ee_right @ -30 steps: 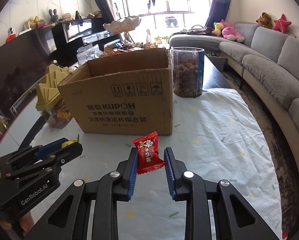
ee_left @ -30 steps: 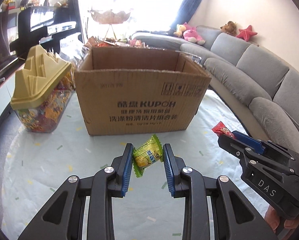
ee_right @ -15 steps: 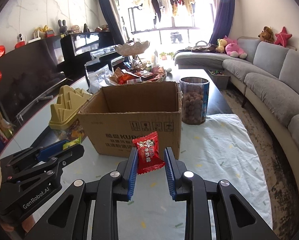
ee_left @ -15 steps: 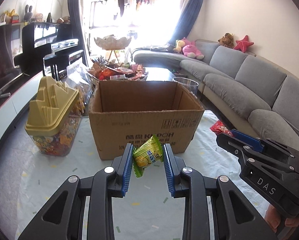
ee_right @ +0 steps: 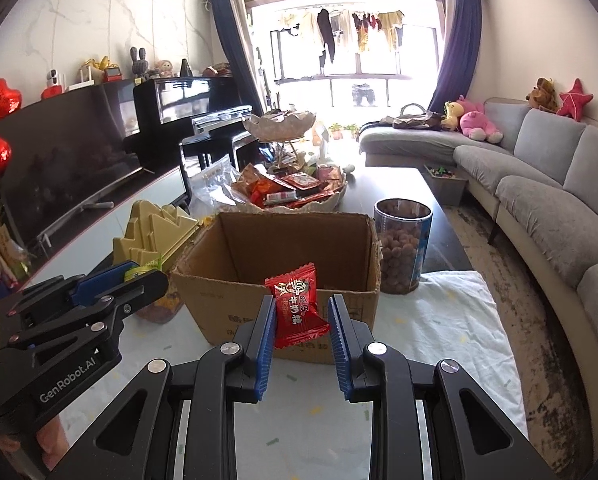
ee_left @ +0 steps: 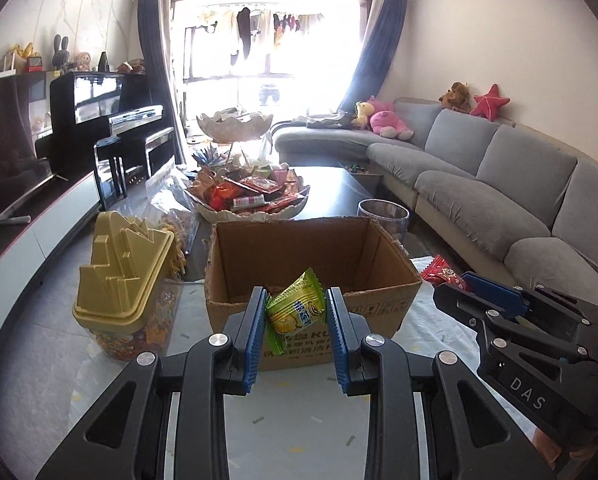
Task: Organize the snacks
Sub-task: 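Carry both candies over the KUPOH box and lower them inside, then open both tools to drop the candies into the box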
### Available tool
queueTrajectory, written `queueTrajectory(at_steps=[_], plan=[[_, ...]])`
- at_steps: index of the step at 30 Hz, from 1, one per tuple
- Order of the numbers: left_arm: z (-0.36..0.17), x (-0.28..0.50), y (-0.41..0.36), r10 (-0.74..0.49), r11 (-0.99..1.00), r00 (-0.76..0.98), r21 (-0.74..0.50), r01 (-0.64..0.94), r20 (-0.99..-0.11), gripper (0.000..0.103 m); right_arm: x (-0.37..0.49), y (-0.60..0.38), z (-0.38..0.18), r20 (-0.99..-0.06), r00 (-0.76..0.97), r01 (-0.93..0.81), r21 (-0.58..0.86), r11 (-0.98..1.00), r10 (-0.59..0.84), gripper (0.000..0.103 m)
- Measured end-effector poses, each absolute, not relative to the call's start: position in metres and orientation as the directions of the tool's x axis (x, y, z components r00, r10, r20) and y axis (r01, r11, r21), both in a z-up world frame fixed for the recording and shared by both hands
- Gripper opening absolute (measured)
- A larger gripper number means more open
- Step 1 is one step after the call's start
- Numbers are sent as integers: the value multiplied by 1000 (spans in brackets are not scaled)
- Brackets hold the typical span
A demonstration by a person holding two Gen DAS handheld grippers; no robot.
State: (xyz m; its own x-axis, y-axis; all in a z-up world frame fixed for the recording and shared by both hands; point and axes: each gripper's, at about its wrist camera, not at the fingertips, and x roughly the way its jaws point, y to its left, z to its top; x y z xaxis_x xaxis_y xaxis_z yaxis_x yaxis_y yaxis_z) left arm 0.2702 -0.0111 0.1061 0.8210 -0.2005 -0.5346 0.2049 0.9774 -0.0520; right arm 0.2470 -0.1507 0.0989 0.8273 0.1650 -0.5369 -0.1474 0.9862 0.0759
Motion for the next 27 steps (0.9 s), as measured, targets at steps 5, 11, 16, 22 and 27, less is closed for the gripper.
queueTrajectory(at_steps=[5, 11, 16, 22, 27], plan=[[113, 289, -9, -186, 980, 818, -37, 197, -544, 30, 261, -144, 108, -537, 828, -159, 57, 986, 165, 28], [112, 316, -7, -179, 980, 801, -30, 197, -571, 30, 287, -140, 115, -545, 823, -163, 43, 986, 160, 28], [105, 341, -4, -178, 979, 780, -30, 201, -600, 30, 310, -136, 112, -566, 811, -165, 23, 986, 149, 28], [90, 372, -11, -168, 979, 755, -18, 203, -634, 30, 338, -136, 99, -595, 792, -159, 18, 987, 139, 28], [79, 390, -16, -132, 984, 746, 3, 177, -652, 43, 360, -141, 88, -612, 780, -147, 27, 989, 133, 28]])
